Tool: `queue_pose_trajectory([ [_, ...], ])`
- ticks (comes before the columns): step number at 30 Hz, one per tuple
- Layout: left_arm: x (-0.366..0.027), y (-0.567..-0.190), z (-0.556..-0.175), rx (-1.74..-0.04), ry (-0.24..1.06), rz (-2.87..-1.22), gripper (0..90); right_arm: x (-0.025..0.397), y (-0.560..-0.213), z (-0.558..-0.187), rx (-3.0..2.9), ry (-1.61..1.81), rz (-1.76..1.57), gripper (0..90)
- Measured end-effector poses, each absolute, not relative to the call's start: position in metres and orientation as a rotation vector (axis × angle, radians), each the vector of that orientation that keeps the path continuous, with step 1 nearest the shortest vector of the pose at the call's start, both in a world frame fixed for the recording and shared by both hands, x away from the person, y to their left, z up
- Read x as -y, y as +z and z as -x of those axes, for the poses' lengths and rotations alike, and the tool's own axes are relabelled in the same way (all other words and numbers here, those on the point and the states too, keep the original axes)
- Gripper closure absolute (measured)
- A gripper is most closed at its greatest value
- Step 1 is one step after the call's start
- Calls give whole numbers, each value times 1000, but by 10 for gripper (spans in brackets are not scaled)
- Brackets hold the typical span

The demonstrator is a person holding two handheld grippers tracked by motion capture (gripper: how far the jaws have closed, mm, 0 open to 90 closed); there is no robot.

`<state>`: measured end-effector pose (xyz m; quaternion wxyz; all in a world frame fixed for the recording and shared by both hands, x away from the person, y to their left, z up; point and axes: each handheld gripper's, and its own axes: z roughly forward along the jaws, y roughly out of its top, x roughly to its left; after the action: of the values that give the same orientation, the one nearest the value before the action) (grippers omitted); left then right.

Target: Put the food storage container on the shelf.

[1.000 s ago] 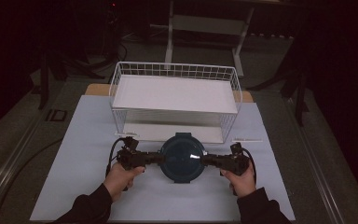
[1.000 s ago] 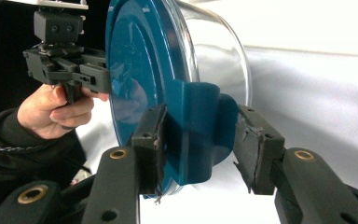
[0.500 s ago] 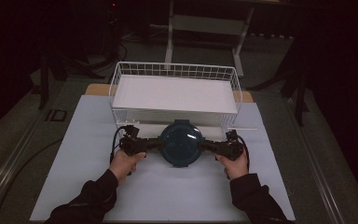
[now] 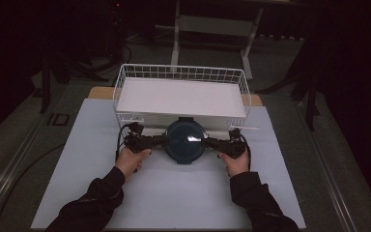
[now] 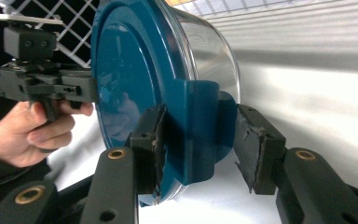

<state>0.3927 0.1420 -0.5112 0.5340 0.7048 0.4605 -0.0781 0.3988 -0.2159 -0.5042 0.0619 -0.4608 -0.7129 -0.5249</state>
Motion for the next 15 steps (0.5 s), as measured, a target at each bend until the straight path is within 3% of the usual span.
queue_pose_trajectory([
  [12, -141, -521, -392, -1123, -210, -1595, 543, 216, -506, -399, 2147, -1620, 1443, 526],
  [15, -139, -522, -391, -1124, -143, -1596, 506, 214, -505, -401, 2169, -1632, 1469, 509],
])
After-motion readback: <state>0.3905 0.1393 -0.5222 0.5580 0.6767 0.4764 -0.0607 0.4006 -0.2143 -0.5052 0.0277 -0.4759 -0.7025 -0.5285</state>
